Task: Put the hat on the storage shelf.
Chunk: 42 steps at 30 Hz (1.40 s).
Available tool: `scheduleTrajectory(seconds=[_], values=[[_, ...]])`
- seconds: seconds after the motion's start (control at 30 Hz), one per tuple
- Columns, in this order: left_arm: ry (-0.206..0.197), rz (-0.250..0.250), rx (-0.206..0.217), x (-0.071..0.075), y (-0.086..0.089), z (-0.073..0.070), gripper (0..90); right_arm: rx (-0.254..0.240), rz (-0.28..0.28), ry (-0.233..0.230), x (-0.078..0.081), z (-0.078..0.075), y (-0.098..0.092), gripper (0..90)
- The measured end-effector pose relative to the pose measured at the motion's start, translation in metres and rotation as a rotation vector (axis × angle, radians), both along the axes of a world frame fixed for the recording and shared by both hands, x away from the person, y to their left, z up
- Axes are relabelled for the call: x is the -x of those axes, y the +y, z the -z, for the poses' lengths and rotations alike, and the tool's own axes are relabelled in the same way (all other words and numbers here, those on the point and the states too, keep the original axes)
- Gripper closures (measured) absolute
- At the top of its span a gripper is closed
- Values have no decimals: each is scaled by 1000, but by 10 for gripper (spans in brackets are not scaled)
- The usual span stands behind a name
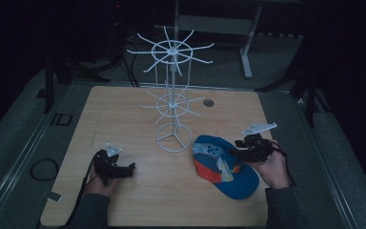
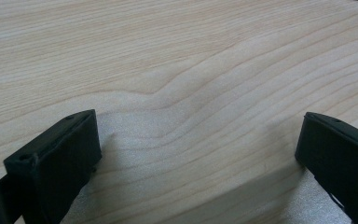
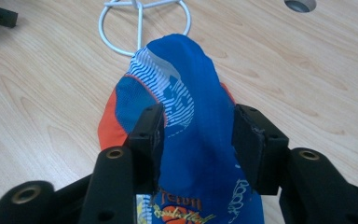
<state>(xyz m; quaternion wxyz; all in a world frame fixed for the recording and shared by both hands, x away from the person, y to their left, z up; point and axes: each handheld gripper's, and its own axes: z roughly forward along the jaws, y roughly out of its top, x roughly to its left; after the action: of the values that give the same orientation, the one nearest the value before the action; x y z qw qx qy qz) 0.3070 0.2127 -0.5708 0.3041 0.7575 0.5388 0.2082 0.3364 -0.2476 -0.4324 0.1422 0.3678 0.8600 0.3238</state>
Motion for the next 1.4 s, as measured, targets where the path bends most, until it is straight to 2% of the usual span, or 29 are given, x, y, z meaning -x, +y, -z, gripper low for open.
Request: scheduleTrajectory(seconds=[0.1,0.2,0.47,0.7,1.4], values=[[0,0,0,0,0,0,0,1,-11,3,-3,-1,0,549],[-1,-1,1,0,0,0,0,26,-21,10,-8,-4,1,545],[-3,0,-1,0,0,0,0,11,-48,44,-19,-4,0,519],[-3,0,-1,0,0,0,0,7,-70,56,-24,-5,0,501],[-3,0,-1,0,0,0,0,52,-118,85,-45,-5,19,492]])
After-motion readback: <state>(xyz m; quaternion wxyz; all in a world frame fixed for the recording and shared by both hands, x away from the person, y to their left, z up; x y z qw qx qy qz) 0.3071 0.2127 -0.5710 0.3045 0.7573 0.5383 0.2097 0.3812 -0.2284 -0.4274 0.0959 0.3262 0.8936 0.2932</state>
